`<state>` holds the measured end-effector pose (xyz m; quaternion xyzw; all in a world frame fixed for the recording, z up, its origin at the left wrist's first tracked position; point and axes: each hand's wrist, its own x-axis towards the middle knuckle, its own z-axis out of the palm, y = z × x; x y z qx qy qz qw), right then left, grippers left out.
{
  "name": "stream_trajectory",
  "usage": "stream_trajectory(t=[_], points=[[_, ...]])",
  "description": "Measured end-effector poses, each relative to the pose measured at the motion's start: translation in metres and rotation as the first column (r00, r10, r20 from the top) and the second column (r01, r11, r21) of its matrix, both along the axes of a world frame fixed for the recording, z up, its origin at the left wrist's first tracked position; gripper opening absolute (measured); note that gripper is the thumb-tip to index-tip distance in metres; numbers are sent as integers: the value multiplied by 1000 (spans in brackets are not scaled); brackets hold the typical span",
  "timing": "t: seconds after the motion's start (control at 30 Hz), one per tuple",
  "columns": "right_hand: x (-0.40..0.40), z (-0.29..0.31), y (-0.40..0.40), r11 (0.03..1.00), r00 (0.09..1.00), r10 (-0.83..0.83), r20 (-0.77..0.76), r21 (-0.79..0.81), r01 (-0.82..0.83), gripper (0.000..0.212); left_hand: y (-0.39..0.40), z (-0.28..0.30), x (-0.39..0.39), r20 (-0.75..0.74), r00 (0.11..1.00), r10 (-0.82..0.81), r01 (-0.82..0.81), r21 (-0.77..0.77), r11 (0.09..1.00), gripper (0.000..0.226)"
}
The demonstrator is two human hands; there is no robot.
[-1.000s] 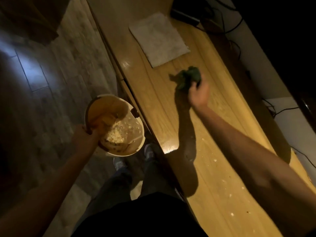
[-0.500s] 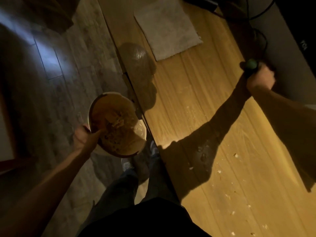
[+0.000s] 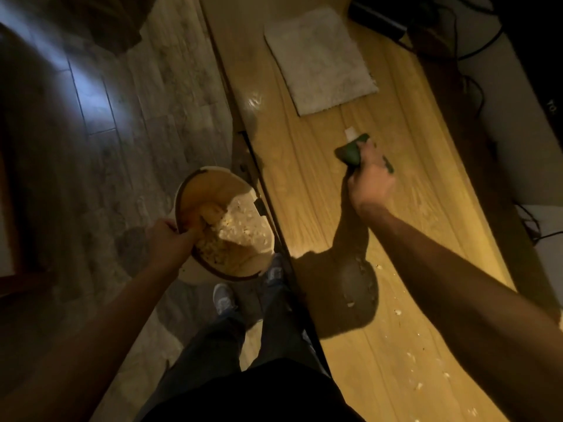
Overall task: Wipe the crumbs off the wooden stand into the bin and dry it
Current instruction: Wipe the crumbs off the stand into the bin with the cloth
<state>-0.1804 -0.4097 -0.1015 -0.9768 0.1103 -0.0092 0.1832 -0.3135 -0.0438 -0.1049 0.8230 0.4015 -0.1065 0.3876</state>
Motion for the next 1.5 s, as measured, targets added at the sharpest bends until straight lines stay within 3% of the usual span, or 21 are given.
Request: stream_trajectory(t=[0.27, 0.4, 0.53, 0.67, 0.8, 1.0, 1.07, 1.17, 1.23, 1.3, 1.5], points=[[-76, -7, 126, 973, 976, 215, -42, 96, -211, 65, -9, 22, 0, 8, 999, -34, 34, -35, 999, 38], [-106, 0, 167, 921, 950, 302, -77, 280, -270, 61, -15, 29, -4, -5, 999, -42, 41, -83, 996, 37], [-130, 7, 192, 875, 953, 258, -157, 456, -162, 53, -13, 30, -10, -24, 999, -23, 20, -120, 993, 39], [-138, 14, 176, 812, 963, 243, -118, 567, -136, 50, -8, 26, -19, -33, 999, 17, -20, -117, 993, 36], [-113, 30, 133, 761, 997, 53, -55, 648, -5, 43, -10, 22, -22, -25, 996, 90, -93, -198, 976, 33], [-10, 49, 23, 859, 969, -242, 42, 474, 194, 36, -6, 13, -24, -25, 994, 109, -111, -217, 970, 34], [29, 46, -8, 871, 955, -291, -50, 400, 287, 39, -4, 11, -22, -24, 993, 111, -114, -181, 977, 38], [66, 35, -29, 891, 945, -248, -212, 332, 308, 47, -2, 6, -17, 15, 993, 119, -115, -157, 981, 23], [73, 27, -16, 947, 957, -155, -245, 238, 214, 48, -1, 2, -13, -13, 991, 130, -130, -130, 983, 27], [70, 18, 12, 983, 985, -33, -169, 171, 63, 47, -1, -2, -9, -28, 987, 156, -158, -113, 981, 33], [18, 7, 122, 934, 949, 315, 12, 171, -312, 54, -1, -3, 0, -16, 982, 188, -189, -102, 977, 35]])
